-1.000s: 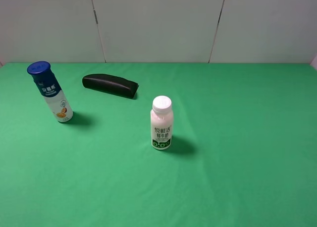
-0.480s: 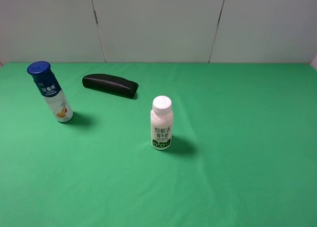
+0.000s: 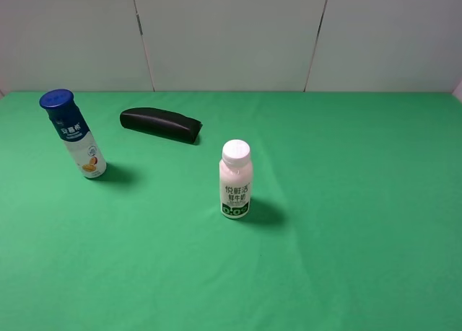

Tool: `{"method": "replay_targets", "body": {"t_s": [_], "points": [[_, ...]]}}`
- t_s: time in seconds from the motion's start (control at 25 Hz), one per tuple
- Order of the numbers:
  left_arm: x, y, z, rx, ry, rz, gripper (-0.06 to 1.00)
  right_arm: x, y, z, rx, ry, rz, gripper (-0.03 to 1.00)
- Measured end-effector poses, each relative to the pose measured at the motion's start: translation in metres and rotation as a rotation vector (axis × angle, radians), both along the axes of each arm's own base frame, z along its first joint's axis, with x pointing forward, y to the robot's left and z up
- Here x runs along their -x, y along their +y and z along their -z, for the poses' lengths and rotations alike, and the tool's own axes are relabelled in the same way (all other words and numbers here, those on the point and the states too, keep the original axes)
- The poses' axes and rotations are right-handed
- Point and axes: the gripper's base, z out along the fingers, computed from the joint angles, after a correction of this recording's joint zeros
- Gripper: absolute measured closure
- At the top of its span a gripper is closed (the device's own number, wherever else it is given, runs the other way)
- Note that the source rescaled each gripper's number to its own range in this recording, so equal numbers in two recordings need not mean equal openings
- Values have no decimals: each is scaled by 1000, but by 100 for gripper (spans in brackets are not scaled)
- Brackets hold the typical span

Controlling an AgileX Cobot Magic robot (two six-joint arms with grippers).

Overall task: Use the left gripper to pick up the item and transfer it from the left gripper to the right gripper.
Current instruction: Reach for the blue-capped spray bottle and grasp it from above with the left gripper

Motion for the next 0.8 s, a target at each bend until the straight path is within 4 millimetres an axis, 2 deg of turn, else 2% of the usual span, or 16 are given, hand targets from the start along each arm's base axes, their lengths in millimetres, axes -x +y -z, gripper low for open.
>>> {"method": "replay_targets", "body": {"t_s": [0.52, 0.68, 0.8], "points": [[0, 0, 0, -6, 0, -2, -1, 0, 0, 0, 0, 0, 0, -3], [3, 0, -13, -14, -25, -2, -1, 0, 0, 0, 0, 0, 0, -3], [-4, 1, -28, -12, 3, 0, -1, 0, 0, 0, 0, 0, 0, -3]]}}
